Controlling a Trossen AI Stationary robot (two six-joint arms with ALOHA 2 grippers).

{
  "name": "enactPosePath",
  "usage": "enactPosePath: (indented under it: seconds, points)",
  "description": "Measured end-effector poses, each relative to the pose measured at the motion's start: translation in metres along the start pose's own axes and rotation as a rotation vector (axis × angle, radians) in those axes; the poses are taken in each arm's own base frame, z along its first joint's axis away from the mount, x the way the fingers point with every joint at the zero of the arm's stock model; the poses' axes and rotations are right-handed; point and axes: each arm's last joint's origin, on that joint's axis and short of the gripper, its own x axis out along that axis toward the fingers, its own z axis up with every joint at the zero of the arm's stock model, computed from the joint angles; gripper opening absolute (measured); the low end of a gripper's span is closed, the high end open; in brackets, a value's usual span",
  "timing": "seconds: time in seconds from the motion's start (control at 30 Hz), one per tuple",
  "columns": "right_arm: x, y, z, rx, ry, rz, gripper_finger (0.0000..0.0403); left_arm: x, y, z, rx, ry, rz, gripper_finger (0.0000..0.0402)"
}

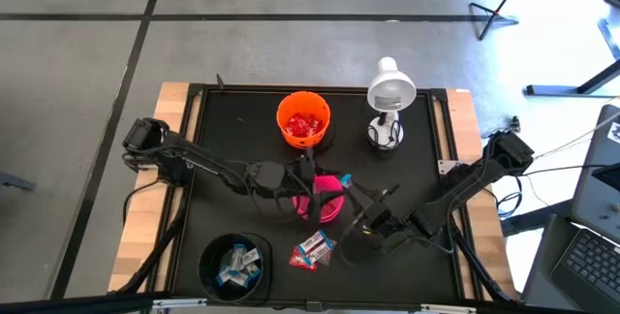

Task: Sort candy
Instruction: Put the white chocolate into the black bucket

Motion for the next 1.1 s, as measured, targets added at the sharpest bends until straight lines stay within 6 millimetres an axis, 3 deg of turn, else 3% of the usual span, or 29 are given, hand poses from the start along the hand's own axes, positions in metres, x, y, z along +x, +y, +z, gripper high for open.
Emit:
enactPosePath:
  seconds: [0.33, 0.5, 0.9, 1.1]
  points:
    - [0.0, 0.0, 0.0, 0.005, 0.0, -0.003, 0.0088, 0.003, 0.007, 0.004, -0.01, -0.05, 0.078, 0.0239]
    - [0.006, -0.001, 0.0, 0.031, 0.008, 0.005, 0.0088, 0.003, 0.007, 0.005, -0.017, -0.069, 0.073, 0.0219]
    - [0.012, 0.0, 0.001, 0.048, 0.019, 0.068, 0.0089, 0.002, 0.005, 0.006, 0.037, -0.073, 0.05, 0.0077]
    - [0.011, 0.002, 0.002, 0.009, 0.019, 0.11, 0.0139, 0.002, 0.004, 0.005, 0.065, -0.064, 0.048, 0.0009]
